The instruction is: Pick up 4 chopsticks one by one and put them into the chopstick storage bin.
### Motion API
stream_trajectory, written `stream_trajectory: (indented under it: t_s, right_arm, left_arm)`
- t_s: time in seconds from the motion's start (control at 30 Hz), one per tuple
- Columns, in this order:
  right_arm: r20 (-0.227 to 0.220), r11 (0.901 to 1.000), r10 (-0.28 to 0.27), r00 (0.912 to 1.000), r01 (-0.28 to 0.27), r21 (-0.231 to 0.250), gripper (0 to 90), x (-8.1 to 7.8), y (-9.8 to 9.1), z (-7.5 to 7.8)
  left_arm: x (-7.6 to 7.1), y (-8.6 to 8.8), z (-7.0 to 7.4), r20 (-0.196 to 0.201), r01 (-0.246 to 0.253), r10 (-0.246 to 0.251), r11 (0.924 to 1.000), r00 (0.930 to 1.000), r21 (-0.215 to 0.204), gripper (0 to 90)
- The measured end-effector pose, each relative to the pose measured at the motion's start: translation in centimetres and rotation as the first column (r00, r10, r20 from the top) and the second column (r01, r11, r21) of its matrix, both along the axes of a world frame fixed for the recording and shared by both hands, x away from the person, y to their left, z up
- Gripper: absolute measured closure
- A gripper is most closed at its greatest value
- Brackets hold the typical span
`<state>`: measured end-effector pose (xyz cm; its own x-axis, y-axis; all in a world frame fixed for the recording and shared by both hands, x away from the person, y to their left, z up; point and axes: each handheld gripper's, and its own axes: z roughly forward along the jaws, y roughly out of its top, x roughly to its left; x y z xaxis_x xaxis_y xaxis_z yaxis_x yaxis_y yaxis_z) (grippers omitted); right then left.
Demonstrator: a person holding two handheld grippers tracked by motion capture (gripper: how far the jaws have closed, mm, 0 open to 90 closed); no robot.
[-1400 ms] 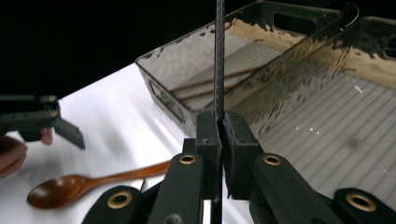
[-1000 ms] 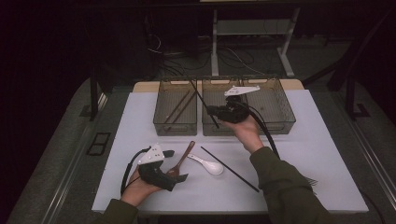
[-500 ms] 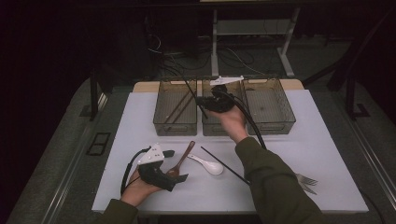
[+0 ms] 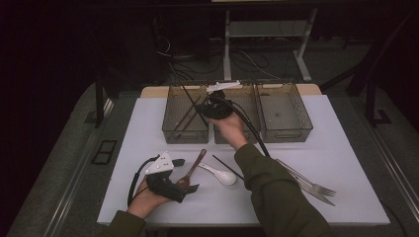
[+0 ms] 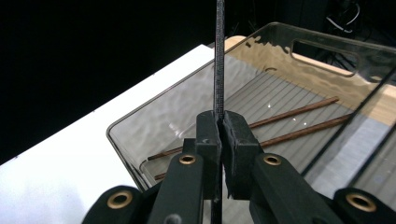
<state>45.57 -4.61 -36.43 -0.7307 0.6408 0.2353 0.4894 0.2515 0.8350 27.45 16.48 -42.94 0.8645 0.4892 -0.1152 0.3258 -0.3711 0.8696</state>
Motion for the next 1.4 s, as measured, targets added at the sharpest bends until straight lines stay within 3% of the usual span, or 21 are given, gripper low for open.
stream_trajectory:
  t_s: [0.47, 0.77, 1.17, 1.4]
  right_arm:
    - [-0.055, 0.9972, -0.008, 0.9985, 0.004, -0.075, 84.9, 0.7, 1.8, -3.0]
    - [-0.069, 0.9940, -0.010, 0.9976, 0.003, -0.110, 82.8, 0.7, 2.0, -3.2]
    - [-0.080, 0.9978, 0.006, 0.9968, -0.011, -0.066, 59.6, 0.5, 1.2, -2.2]
    - [-0.054, 0.9996, 0.015, 0.9984, -0.017, -0.022, 49.3, -0.2, -0.5, -0.6]
  left_arm:
    - [-0.1, -0.1, 0.0, 0.000, 0.004, -0.004, 1.0000, 1.0000, 0.002, 0.0]
    - [-0.2, -0.1, 0.0, -0.001, 0.005, -0.005, 1.0000, 1.0000, 0.002, 0.0]
    - [-0.1, -0.1, 0.0, 0.003, 0.007, -0.007, 1.0000, 1.0000, 0.006, 0.0]
    - [-0.1, -0.1, 0.0, 0.000, 0.005, -0.005, 0.9999, 1.0000, 0.009, 0.0]
